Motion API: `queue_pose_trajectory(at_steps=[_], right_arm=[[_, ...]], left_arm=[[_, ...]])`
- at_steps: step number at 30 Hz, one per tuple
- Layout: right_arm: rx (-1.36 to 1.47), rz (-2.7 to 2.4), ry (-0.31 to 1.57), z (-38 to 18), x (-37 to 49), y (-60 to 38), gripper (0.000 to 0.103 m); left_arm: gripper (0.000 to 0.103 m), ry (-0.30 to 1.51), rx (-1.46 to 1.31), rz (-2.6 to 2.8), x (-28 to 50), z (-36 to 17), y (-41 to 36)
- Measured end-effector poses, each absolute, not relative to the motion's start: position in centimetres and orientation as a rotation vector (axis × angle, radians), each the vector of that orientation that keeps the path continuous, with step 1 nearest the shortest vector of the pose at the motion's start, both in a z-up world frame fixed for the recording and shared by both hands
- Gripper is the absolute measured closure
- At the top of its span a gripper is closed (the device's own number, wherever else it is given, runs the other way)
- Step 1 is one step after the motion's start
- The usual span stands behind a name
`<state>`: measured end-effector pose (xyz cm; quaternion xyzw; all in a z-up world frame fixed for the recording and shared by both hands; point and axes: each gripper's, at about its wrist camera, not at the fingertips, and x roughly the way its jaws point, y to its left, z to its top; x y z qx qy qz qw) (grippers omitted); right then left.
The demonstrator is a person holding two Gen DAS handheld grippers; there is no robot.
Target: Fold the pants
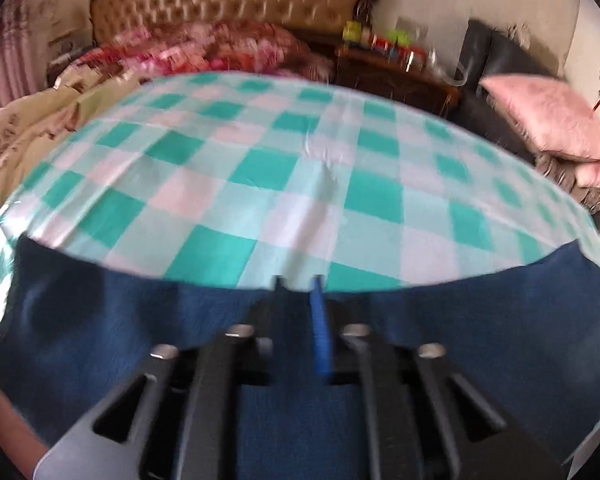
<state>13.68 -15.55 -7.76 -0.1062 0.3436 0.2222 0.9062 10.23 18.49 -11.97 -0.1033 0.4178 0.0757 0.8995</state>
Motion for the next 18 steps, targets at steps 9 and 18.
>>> queue_pose_trajectory(at_steps=[9,18], right_arm=[[-0.317,0.496,0.908,-14.8,17.4,-4.2,0.032],[-0.311,0.423,0.874,-16.4,19.0,-3.5,0.032]], left_arm=[[0.046,0.883,-0.220,0.081,0.6,-13.6,14.2],[0.002,0.858,-0.145,0.118,-2.1,-15.6,11.7]])
